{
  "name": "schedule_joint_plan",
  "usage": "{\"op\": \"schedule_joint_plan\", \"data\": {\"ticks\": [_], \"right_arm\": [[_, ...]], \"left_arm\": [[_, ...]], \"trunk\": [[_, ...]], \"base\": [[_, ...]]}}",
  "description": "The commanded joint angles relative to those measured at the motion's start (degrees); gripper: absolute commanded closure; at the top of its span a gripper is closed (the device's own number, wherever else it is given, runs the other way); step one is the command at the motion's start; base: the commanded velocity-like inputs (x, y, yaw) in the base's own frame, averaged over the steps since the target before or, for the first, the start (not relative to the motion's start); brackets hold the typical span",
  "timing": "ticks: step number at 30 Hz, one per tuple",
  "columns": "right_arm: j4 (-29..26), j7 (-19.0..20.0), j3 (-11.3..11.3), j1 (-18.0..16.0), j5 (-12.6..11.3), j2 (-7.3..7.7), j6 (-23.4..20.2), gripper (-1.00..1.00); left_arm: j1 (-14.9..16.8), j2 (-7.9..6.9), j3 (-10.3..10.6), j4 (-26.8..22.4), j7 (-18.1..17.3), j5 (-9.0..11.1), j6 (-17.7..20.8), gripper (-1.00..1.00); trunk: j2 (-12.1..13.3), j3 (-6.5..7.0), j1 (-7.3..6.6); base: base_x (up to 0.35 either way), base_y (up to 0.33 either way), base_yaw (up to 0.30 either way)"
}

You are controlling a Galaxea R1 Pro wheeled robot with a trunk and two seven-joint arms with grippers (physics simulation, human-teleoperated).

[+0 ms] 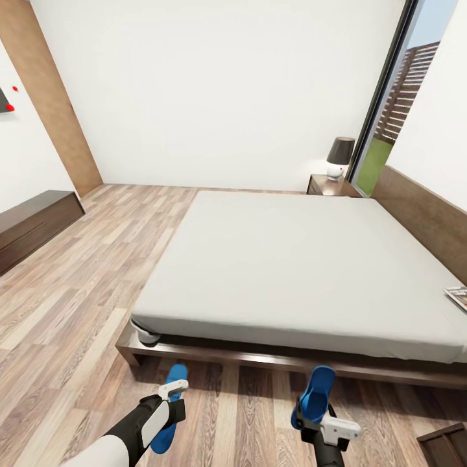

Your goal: In the bedroom, move the book from the bed onto either nightstand, and place the two sandals side by side next to the bed.

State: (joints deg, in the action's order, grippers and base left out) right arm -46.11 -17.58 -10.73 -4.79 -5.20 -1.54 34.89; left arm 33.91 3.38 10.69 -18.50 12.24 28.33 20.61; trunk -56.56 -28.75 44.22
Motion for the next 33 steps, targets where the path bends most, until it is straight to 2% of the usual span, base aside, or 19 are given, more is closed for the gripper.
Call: {"op": "schedule_joint_plan", "data": {"ticks": [1, 7, 9, 12, 14, 17, 24, 25, 26, 32, 33], "right_arm": [[-1.1, -0.2, -0.3, 0.7, -0.3, 0.08, 0.5, 1.00], [-4.8, -1.4, -0.3, 4.0, 0.6, 0.10, 3.6, 1.00], [-7.8, -3.7, -0.3, 6.7, 3.9, 0.06, 5.7, 1.00], [-9.6, -7.4, -0.3, 8.3, 7.5, 0.05, 7.4, 1.00], [-10.1, -9.2, -0.6, 8.8, 8.7, 0.00, 7.6, 1.00], [-11.3, -9.7, -0.7, 8.9, 9.1, -0.03, 7.4, 1.00], [-24.0, -9.9, -0.7, 12.6, 9.2, 0.02, -4.7, 1.00], [-24.5, -9.9, -0.7, 12.7, 9.2, 0.02, -5.4, 1.00], [-26.0, -9.9, -0.7, 12.9, 9.2, 0.04, -7.8, 1.00], [-28.6, -9.9, -0.8, 13.0, 9.2, 0.04, -12.4, 1.00], [-33.3, -9.8, -0.8, 13.1, 9.1, 0.04, -18.7, 1.00]], "left_arm": [[0.0, -0.04, 0.5, -0.1, 0.5, 0.6, 0.2, 1.00], [0.0, -0.04, 0.5, -0.1, 0.5, 0.6, 0.2, 1.00], [0.0, -0.04, 0.5, -0.1, 0.5, 0.6, 0.2, 1.00], [0.0, -0.04, 0.5, -0.1, 0.5, 0.6, 0.2, 1.00], [0.0, -0.04, 0.5, -0.1, 0.5, 0.6, 0.2, 1.00], [0.0, -0.04, 0.5, -0.1, 0.5, 0.6, 0.2, 1.00], [0.0, -0.02, 0.5, -0.1, 0.5, 0.6, 0.2, 1.00], [0.0, -0.02, 0.6, -0.1, 0.5, 0.6, 0.2, 1.00], [0.0, -0.03, 0.5, -0.1, 0.5, 0.6, 0.2, 1.00], [0.0, -0.06, 0.5, -0.1, 0.5, 0.6, 0.2, 1.00], [0.0, -0.45, 0.4, -0.4, 0.8, 0.6, 0.4, 1.00]], "trunk": [[-0.5, -0.24, 0.23], [-2.9, -1.32, 1.55], [-3.7, -1.67, 1.99], [-4.9, -2.21, 2.65], [-5.7, -2.57, 3.09], [-6.9, -3.11, 3.74], [-9.7, -4.37, 5.28], [-10.1, -4.55, 5.50], [-10.5, -4.73, 5.72], [-12.9, -5.80, 7.04], [-13.3, -5.98, 7.26]], "base": [[0.000, 0.000, 0.000], [0.000, 0.000, 0.000], [0.000, 0.000, 0.000], [0.000, 0.000, 0.000], [0.000, 0.000, 0.000], [0.000, 0.000, 0.000], [0.000, 0.000, 0.000], [0.000, 0.000, 0.000], [0.000, 0.000, 0.000], [0.000, 0.000, 0.000], [0.000, 0.000, 0.000]]}}
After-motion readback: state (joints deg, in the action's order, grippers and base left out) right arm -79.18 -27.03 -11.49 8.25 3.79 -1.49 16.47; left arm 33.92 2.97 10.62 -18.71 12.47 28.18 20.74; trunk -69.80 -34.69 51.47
